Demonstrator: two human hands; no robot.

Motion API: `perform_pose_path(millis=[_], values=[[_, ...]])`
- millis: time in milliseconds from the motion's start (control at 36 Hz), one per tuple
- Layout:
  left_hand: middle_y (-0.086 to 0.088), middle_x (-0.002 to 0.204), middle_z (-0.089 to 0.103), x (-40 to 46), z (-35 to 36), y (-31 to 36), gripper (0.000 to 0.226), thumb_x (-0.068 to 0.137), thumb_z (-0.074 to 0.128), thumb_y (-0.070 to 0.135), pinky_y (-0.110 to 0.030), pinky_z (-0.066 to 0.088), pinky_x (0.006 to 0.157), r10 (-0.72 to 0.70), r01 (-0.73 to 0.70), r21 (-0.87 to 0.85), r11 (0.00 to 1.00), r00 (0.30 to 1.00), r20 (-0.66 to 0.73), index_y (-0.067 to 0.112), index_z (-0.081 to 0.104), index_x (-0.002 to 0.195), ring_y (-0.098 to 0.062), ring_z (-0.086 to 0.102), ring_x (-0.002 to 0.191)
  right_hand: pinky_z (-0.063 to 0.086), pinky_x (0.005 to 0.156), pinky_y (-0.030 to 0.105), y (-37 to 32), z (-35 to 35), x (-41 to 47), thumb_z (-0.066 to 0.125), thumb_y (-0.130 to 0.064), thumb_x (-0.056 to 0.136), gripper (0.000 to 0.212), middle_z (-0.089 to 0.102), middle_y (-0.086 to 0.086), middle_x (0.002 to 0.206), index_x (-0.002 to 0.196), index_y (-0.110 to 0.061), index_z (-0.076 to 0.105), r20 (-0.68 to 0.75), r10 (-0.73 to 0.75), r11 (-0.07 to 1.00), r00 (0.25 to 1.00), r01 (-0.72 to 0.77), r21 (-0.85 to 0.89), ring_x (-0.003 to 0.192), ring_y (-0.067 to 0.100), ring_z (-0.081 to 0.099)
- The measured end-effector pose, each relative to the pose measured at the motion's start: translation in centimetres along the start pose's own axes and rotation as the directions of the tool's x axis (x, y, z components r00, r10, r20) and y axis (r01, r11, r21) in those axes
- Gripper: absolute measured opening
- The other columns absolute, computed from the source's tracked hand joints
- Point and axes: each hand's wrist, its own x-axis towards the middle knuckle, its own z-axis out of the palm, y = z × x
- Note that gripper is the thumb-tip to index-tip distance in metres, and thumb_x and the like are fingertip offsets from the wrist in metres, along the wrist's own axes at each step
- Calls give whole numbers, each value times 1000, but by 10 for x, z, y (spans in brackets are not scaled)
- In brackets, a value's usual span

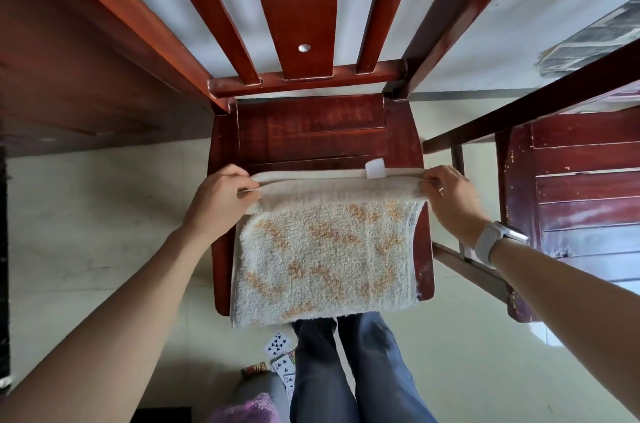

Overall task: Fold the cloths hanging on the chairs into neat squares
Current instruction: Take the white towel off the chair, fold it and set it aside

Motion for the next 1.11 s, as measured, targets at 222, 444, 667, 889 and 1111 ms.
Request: perform_pose_path(millis=[222,444,667,889,1111], values=[[0,86,66,-44,-50,20,12,76,73,13,-17,39,68,33,-33,-52,998,999,-7,6,72,86,-11,56,75,45,80,35,-34,-41,-37,50,-8,91,20,60,19,99,98,6,62,-86,-12,1000,996,13,11,87,32,56],[5,84,55,-91,-104,43,11,77,71,10,-19,35,68,59,-59,-19,998,998,-37,5,71,87,-14,54,76,42,83,29,-66,-87,-96,51,-2,90,18,59,22,100,100,8,61,-59,-134,987,989,127,-102,90,35,57],[0,94,63,-125,-154,75,11,81,65,2,-29,43,78,134,-134,4,991,987,-87,3,72,89,-21,60,83,51,80,45,-101,-150,-136,56,4,84,11,63,19,91,92,6,64,-163,-281,952,946,254,-168,83,36,59],[-5,87,66,-139,-223,121,12,74,70,-3,-25,44,74,326,-320,73,944,885,-333,1,73,85,-17,60,76,50,76,44,-138,-214,-154,61,9,78,9,63,20,86,85,7,65,-321,-368,925,873,308,-221,81,37,60],[-5,86,67,-136,-274,150,9,74,71,0,5,33,74,312,-334,25,942,847,-431,1,73,83,-2,56,73,51,77,45,-165,-263,-158,60,7,80,4,60,16,85,82,4,62,-380,-450,887,808,355,-295,81,33,58]])
